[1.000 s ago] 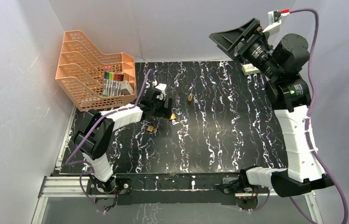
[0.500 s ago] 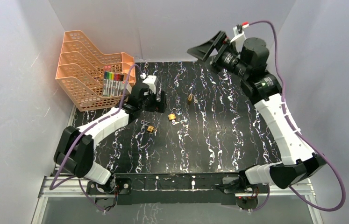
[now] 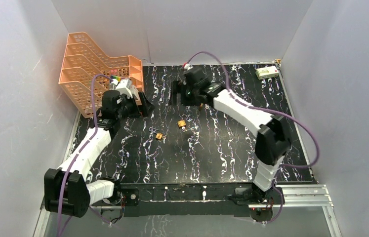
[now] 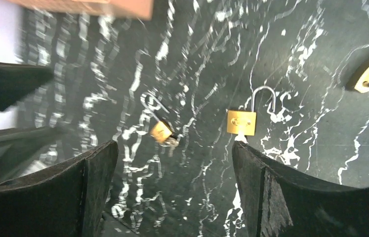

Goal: Lock with the key
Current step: Pick up the lock from the center of the board.

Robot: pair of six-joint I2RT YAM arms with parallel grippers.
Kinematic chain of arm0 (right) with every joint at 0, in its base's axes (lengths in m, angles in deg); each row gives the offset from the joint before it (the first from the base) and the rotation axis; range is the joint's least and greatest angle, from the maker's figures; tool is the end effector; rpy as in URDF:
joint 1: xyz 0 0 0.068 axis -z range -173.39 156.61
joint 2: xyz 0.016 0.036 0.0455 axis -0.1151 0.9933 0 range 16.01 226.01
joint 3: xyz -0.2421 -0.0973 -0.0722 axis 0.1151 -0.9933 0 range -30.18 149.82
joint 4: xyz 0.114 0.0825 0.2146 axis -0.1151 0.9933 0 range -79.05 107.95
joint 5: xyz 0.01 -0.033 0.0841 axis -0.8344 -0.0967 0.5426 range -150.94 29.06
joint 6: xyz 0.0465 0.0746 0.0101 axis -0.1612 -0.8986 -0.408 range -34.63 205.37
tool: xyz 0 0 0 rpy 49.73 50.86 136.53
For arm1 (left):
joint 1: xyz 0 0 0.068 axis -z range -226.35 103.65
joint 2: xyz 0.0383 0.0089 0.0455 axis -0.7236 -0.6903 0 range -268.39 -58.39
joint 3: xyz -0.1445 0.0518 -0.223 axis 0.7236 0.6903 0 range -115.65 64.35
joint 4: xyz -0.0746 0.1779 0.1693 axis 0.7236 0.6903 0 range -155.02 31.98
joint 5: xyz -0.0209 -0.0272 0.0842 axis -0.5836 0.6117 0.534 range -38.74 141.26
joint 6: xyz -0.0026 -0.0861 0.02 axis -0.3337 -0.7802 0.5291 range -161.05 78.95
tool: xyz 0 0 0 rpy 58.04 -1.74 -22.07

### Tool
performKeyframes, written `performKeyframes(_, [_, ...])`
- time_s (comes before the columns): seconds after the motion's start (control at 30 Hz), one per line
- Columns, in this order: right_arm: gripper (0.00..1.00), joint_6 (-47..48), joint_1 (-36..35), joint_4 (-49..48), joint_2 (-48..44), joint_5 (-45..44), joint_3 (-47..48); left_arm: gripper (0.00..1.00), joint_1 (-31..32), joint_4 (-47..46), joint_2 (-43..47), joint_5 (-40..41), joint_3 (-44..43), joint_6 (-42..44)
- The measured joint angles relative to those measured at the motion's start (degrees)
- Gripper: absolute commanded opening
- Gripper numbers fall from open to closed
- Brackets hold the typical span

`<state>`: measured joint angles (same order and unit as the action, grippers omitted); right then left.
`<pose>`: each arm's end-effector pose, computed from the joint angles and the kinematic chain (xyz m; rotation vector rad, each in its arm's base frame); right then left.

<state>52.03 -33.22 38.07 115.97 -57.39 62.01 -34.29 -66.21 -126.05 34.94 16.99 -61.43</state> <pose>0.3318 0.2831 0.3111 -0.1665 2.2843 0.7693 0.2961 -0.0858 0.2799 0.0566 1.9435 -0.6509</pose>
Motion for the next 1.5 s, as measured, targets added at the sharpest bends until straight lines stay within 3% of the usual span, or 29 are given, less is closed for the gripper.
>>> performKeyframes(0.2, [0.83,3.1,-5.8,2.6,9.3,-4.9,-0.3,0.98,-3.5,1.9,2.6,-6.3,3.2,-1.4])
performKeyframes(0.53, [0.74,5.1,-7.1,3.1,15.3,-11.4,-0.8,0.98,-4.5,1.8,7.2,-12.0,5.3,-1.5])
performKeyframes(0.9, [0.63,5.5,-7.5,2.1,17.2,-14.0,-4.0,0.98,-5.1,1.9,7.7,-14.1,7.0,-1.2])
performKeyframes(1.5, [0.61,6.4,-6.9,-3.0,18.4,-15.9,-6.6,0.98,-5.6,2.7,7.6,-14.9,7.2,-0.2])
